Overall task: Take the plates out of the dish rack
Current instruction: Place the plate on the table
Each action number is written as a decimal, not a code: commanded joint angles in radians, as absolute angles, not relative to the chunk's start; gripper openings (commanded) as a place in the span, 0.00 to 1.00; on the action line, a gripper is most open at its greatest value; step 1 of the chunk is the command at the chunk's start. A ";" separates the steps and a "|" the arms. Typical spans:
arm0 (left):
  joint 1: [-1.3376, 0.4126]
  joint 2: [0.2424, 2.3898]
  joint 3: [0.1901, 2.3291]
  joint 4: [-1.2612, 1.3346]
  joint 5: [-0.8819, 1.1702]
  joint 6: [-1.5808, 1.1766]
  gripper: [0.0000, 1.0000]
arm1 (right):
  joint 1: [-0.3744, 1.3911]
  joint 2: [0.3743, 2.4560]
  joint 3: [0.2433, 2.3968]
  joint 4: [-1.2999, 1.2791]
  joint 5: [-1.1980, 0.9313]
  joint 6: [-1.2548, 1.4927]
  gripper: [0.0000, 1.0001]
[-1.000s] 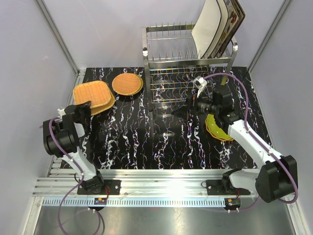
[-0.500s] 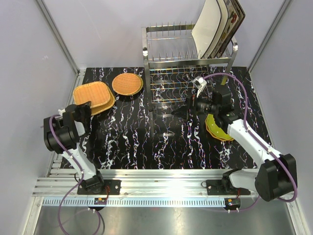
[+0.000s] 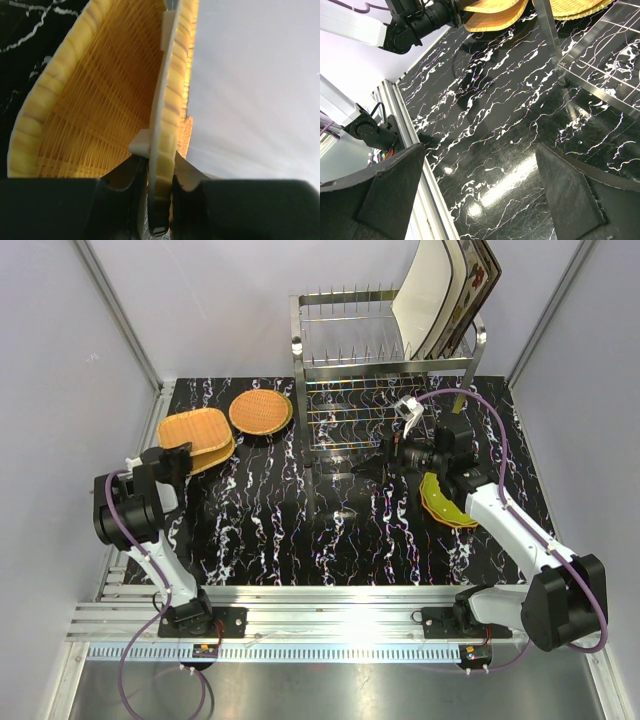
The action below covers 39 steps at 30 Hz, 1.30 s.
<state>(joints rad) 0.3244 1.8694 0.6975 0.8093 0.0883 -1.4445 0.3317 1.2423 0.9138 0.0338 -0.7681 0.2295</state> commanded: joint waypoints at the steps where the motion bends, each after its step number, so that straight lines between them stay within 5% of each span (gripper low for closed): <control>1: 0.318 1.848 0.736 0.894 0.041 -1.457 0.21 | 0.321 1.233 0.937 0.090 -0.752 0.232 1.00; 9: 0.318 1.824 0.724 0.848 0.043 -1.456 0.40 | 0.319 1.224 0.934 0.091 -0.753 0.232 1.00; 18: 0.319 1.760 0.758 0.661 0.100 -1.408 0.85 | 0.319 1.210 0.930 0.095 -0.755 0.238 1.00; 21: 0.318 1.738 0.781 0.586 0.112 -1.396 0.94 | 0.319 1.206 0.930 0.097 -0.758 0.241 1.00; 39: 0.318 1.695 1.022 -0.121 0.143 -1.244 0.99 | 0.319 1.170 0.927 0.087 -0.762 0.230 1.00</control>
